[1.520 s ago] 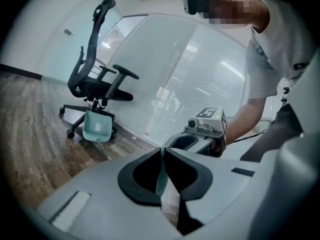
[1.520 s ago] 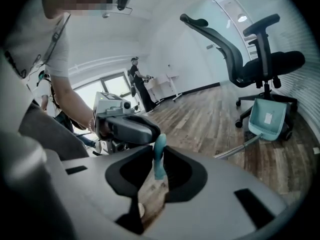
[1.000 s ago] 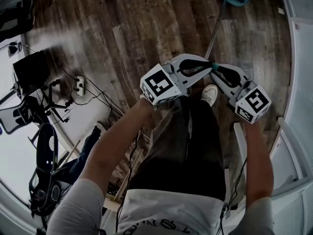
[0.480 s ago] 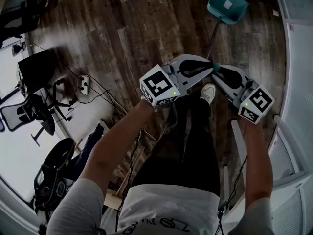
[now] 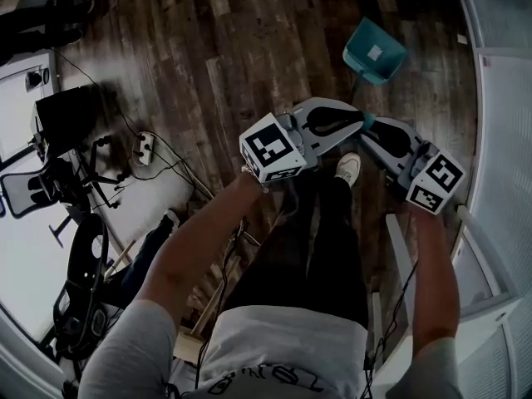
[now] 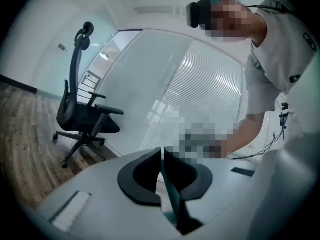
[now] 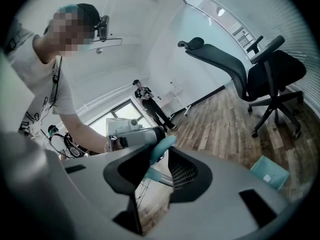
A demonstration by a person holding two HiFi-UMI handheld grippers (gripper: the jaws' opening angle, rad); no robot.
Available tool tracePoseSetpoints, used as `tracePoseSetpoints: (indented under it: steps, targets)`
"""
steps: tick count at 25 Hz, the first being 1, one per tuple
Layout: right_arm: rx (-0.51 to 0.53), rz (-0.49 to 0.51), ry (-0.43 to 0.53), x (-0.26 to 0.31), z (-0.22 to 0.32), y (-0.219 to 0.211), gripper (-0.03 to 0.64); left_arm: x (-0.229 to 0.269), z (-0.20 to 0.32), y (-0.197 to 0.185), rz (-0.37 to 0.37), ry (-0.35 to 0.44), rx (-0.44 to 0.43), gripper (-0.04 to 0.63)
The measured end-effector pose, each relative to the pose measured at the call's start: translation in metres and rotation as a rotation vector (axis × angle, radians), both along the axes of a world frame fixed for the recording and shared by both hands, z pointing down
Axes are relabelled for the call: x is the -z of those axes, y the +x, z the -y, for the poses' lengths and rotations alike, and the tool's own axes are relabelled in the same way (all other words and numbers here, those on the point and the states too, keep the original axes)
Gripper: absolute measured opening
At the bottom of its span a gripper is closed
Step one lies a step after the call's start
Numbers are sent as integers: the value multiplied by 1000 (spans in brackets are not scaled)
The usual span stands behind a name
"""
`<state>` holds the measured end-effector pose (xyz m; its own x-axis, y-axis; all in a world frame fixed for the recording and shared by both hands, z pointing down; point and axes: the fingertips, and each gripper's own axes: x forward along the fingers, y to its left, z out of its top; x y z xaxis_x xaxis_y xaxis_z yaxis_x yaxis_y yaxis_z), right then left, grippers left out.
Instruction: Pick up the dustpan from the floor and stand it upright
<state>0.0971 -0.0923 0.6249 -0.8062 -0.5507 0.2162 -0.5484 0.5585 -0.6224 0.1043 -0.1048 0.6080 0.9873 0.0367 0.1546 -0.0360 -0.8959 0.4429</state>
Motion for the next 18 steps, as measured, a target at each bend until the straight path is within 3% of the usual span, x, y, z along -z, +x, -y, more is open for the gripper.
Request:
tracePoseSetpoints:
  steps: [7, 14, 18]
  targets:
    - [16, 56, -28, 15, 3, -1, 99, 15, 4, -1, -18, -12, 12, 18]
    - [-29, 112, -58, 15, 7, 7, 101, 16, 9, 6, -8, 22, 35, 20]
    - [-74, 94, -75, 15, 15, 13, 106, 15, 18, 6, 25, 38, 62, 20]
